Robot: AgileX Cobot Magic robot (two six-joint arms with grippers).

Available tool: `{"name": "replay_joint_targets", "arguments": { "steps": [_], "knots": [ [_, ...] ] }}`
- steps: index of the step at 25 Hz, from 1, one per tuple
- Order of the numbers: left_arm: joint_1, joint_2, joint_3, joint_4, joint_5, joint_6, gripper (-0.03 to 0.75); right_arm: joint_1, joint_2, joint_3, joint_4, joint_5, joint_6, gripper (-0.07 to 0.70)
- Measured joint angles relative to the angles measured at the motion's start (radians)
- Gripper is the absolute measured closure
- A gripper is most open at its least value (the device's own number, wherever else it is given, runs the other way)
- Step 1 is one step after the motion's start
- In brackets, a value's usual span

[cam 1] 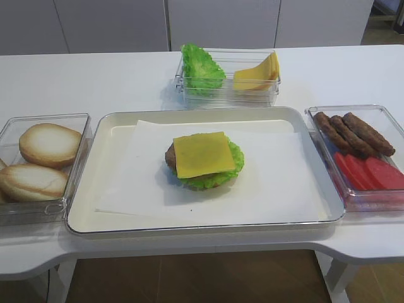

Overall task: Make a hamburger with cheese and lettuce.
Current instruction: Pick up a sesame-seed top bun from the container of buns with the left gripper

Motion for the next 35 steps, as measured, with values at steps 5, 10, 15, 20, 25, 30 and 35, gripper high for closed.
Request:
{"name": "replay_joint_targets", "arguments": {
  "steps": [5, 10, 15, 20, 25, 30, 35],
  "knots": [
    [0.000, 0.000, 0.000, 0.000, 0.000, 0.000, 0.274, 0.000, 0.000, 0.000, 0.000, 0.000, 0.002, 0.540],
    [0.000, 0.000, 0.000, 0.000, 0.000, 0.000, 0.274, 0.000, 0.000, 0.000, 0.000, 0.000, 0.002, 0.540],
    [0.000, 0.000, 0.000, 0.000, 0.000, 0.000, 0.274, 0.000, 0.000, 0.000, 0.000, 0.000, 0.002, 0.540],
    [0.000, 0.000, 0.000, 0.000, 0.000, 0.000, 0.274, 0.000, 0.000, 0.000, 0.000, 0.000, 0.002, 0.540],
    [0.000, 0.000, 0.000, 0.000, 0.000, 0.000, 0.274, 0.000, 0.000, 0.000, 0.000, 0.000, 0.002, 0.540],
    [0.000, 0.000, 0.000, 0.000, 0.000, 0.000, 0.274, 0.000, 0.000, 0.000, 0.000, 0.000, 0.002, 0.540],
    [0.000, 0.000, 0.000, 0.000, 0.000, 0.000, 0.274, 0.000, 0.000, 0.000, 0.000, 0.000, 0.002, 0.540]
  ]
}}
